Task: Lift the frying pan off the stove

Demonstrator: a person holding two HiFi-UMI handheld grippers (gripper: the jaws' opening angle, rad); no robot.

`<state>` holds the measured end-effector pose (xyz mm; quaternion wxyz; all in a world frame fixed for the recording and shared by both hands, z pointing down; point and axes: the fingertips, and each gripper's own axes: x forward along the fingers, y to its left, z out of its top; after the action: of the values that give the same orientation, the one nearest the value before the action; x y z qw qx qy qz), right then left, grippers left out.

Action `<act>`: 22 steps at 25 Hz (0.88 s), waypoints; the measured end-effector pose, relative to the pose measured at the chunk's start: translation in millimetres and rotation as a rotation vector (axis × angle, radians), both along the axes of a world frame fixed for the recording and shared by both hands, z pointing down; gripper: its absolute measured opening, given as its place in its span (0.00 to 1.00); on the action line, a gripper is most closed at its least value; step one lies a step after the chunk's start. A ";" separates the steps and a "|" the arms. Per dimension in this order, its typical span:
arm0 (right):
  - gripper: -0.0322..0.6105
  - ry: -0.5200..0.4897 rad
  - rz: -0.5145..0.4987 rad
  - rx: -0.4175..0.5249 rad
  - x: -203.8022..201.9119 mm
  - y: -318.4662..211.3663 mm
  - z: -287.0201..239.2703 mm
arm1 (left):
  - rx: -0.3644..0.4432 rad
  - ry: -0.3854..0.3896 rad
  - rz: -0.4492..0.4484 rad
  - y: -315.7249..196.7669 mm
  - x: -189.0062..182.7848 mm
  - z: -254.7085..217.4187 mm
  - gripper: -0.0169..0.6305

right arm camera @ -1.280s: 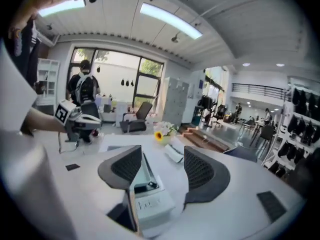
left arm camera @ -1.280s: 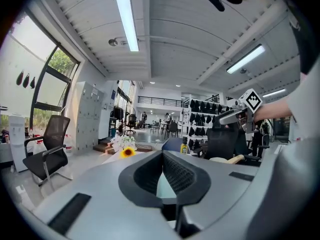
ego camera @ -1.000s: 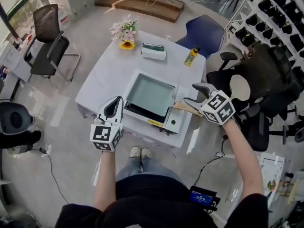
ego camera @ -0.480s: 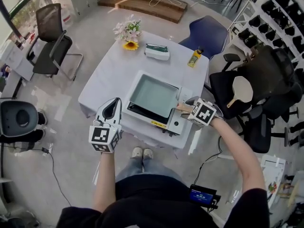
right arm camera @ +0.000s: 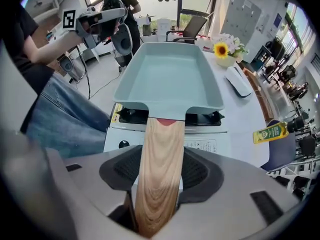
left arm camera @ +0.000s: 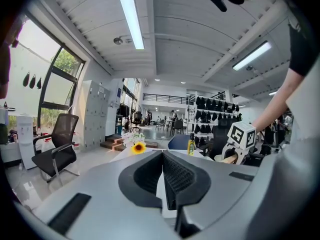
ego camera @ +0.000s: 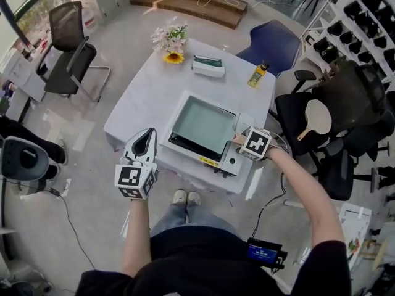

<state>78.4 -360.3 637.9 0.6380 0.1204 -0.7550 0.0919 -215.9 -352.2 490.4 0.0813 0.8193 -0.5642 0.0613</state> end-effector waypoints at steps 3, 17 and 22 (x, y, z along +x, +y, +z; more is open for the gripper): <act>0.33 0.033 -0.002 -0.014 2.0 -0.1 5.1 | -0.004 -0.001 -0.002 -0.3 -2.1 0.0 0.06; 0.18 0.055 0.012 -0.019 4.0 -2.1 12.4 | -0.013 -0.005 0.019 -5.1 4.3 3.4 0.06; 0.17 0.070 0.013 -0.030 6.2 2.1 11.3 | -0.011 -0.005 0.016 -7.7 3.8 2.1 0.06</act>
<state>84.6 -358.2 649.2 0.6650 0.1189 -0.7301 0.1032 -212.1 -359.9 492.5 0.0840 0.8233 -0.5573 0.0672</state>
